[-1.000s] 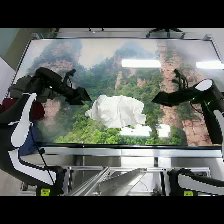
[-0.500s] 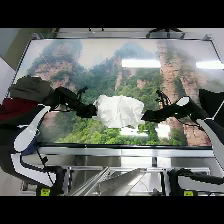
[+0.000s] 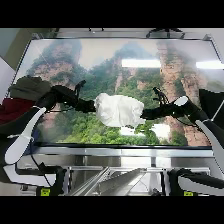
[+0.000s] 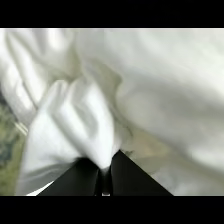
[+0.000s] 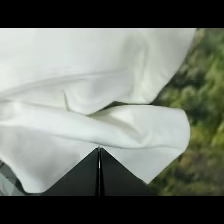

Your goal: Fold the shirts.

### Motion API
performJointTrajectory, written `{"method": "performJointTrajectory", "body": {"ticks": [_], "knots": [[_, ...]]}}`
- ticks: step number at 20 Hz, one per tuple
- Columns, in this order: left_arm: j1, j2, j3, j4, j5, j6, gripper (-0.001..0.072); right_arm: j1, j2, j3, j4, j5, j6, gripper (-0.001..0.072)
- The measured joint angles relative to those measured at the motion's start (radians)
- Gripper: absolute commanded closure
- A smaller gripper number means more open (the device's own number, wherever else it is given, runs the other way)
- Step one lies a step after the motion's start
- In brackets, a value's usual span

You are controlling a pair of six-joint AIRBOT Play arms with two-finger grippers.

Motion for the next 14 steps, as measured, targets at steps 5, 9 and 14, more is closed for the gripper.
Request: {"method": "performJointTrajectory", "body": {"ticks": [5, 9, 14], "knots": [[0.001, 0.082, -0.005, 0.039, -0.003, 0.004, 0.0694, -0.029, 0.041, 0.010, -0.032, -0.073, -0.005, 0.0249], [0.001, 0.094, -0.007, 0.048, 0.012, 0.004, 0.0694, -0.065, -0.027, 0.011, -0.047, -0.081, -0.029, 0.0249], [0.001, 0.098, -0.007, 0.053, 0.015, 0.005, 0.0694, -0.075, -0.116, 0.012, 0.057, -0.041, -0.126, 0.0335]]}}
